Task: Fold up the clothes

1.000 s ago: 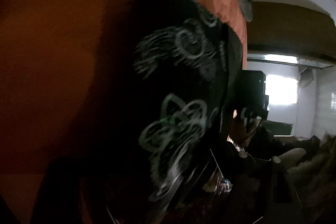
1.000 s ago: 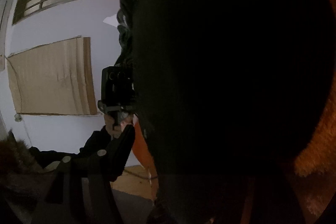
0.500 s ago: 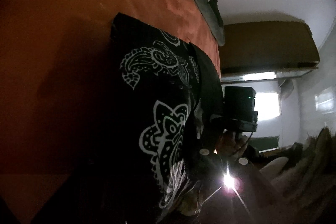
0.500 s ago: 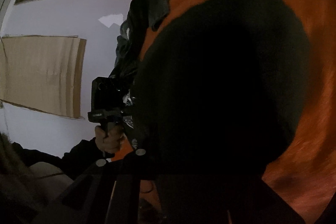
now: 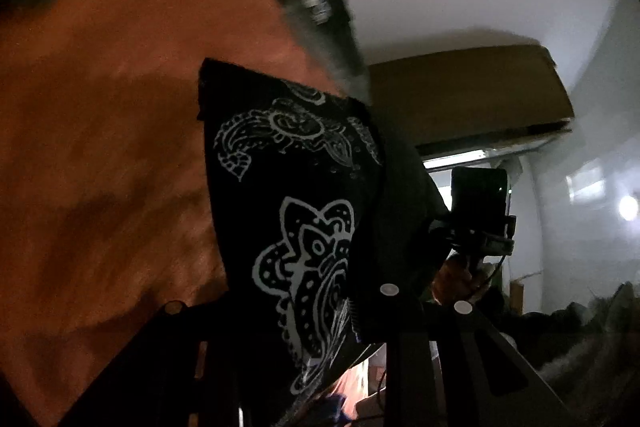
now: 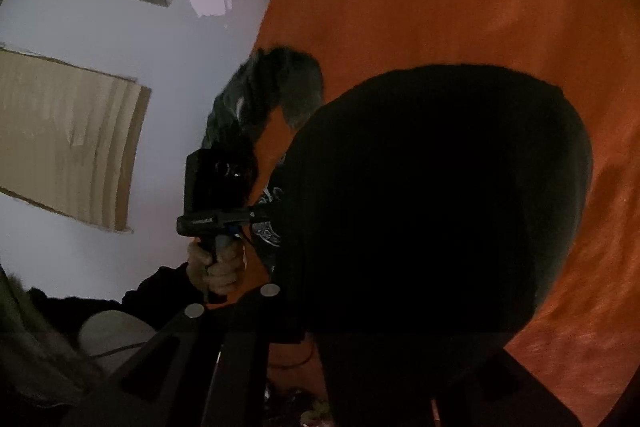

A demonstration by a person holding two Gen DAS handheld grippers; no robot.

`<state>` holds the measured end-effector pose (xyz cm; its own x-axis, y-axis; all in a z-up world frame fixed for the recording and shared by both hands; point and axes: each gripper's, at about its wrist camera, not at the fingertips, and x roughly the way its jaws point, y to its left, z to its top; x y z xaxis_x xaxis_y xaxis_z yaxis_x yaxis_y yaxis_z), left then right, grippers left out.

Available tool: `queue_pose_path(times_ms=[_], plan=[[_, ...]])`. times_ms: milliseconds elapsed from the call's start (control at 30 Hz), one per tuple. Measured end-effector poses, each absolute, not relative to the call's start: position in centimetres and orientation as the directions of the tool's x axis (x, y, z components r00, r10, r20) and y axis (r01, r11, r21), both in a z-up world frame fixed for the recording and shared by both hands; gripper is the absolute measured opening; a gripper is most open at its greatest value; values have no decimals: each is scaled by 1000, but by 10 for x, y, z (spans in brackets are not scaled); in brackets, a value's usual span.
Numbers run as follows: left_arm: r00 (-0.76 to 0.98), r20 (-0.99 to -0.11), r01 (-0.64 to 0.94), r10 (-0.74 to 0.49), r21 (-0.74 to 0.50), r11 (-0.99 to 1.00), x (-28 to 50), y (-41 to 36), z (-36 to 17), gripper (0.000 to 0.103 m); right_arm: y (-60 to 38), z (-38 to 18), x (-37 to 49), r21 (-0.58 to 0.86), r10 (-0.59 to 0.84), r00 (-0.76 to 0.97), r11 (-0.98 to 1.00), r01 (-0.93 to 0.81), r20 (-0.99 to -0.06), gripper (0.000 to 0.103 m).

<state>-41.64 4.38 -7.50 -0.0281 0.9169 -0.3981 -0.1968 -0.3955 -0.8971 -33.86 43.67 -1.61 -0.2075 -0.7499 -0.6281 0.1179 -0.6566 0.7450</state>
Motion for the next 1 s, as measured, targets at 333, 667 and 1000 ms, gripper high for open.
queue_pose_path(times_ms=[333, 667, 1000], plan=[[-57, -427, -356, 902, -836, -418, -512, 116, 81, 26, 537, 95, -417, 756, -757, -276, -640, 136, -592, 8], [-97, -451, -325, 887, -828, -456, -598, 255, 103, 26, 659, 151, -503, 783, -777, -288, -609, 121, -560, 8], [-185, -412, -264, 892, -854, -449, -708, 412, 35, 26, 823, 110, -635, 696, -719, -188, -695, 182, -669, 8]])
